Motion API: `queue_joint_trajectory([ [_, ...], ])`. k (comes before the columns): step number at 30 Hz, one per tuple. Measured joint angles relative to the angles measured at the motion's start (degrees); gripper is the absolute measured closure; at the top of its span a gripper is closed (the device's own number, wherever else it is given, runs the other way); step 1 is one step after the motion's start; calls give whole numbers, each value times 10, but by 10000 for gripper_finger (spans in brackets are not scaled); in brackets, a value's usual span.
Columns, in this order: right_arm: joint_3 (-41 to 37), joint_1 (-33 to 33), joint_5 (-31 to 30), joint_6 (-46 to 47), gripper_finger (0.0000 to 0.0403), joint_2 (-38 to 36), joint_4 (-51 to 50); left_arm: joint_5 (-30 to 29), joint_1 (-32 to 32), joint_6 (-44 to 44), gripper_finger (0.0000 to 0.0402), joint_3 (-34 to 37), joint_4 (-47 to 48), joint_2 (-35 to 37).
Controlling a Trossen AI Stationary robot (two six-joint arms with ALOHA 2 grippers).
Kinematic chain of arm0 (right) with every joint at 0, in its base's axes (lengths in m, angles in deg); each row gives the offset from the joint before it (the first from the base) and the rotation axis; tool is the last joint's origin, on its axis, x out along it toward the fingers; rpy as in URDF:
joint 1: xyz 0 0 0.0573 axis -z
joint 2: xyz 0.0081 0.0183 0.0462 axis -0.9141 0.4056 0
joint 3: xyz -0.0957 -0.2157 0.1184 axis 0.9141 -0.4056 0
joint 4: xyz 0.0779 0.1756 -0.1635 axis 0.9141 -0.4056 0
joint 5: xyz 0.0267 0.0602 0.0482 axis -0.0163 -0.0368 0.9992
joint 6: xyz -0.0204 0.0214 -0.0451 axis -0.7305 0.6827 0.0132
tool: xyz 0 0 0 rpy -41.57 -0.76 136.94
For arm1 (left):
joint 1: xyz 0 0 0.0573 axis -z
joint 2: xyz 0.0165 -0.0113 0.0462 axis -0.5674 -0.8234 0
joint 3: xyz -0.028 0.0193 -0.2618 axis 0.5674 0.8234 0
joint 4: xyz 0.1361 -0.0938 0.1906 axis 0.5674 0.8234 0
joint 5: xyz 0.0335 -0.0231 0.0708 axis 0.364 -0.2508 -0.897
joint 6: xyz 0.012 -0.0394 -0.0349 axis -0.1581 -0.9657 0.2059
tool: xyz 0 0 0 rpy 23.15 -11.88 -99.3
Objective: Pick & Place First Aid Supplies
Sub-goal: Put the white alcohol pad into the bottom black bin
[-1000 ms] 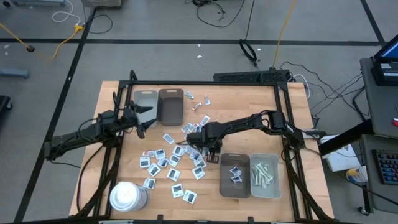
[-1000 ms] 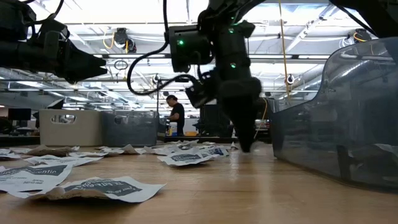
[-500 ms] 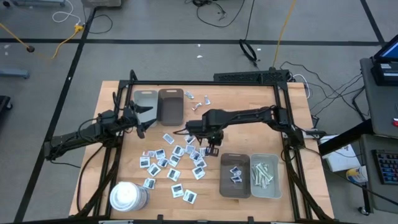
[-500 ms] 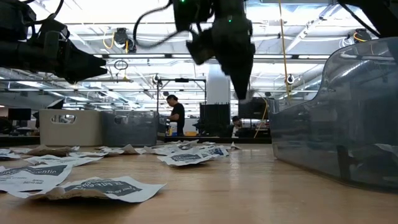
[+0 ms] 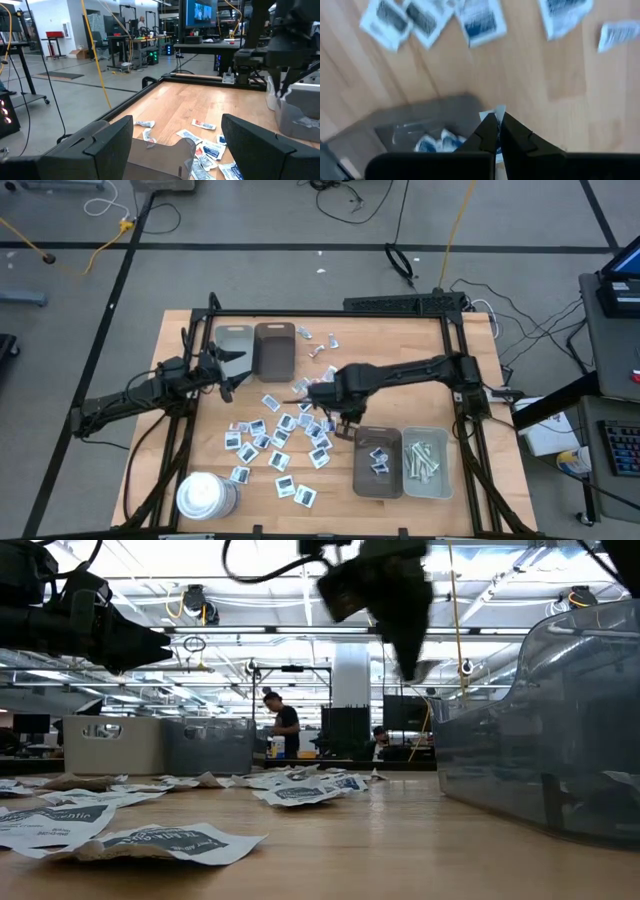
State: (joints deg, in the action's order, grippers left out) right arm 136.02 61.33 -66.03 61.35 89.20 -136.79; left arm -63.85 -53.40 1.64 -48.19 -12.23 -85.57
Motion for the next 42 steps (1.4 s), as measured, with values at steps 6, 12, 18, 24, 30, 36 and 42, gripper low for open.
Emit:
queue_joint_trajectory([
  [6,-99,-44,28,65,399,-65,52,0,0,0,96,0,0,0],
  [12,-176,-101,38,136,399,-119,93,0,0,0,96,0,0,0],
  [18,-226,-151,47,194,399,-155,128,0,0,0,96,0,0,0],
  [24,-234,-176,40,210,399,-171,132,0,0,0,96,0,0,0],
  [30,-287,-181,24,200,399,-171,226,0,0,0,96,0,0,0],
  [36,-355,-190,-17,190,399,-171,298,0,0,0,96,0,0,0],
  [42,-408,-190,-23,164,399,-170,361,0,0,0,96,0,0,0],
])
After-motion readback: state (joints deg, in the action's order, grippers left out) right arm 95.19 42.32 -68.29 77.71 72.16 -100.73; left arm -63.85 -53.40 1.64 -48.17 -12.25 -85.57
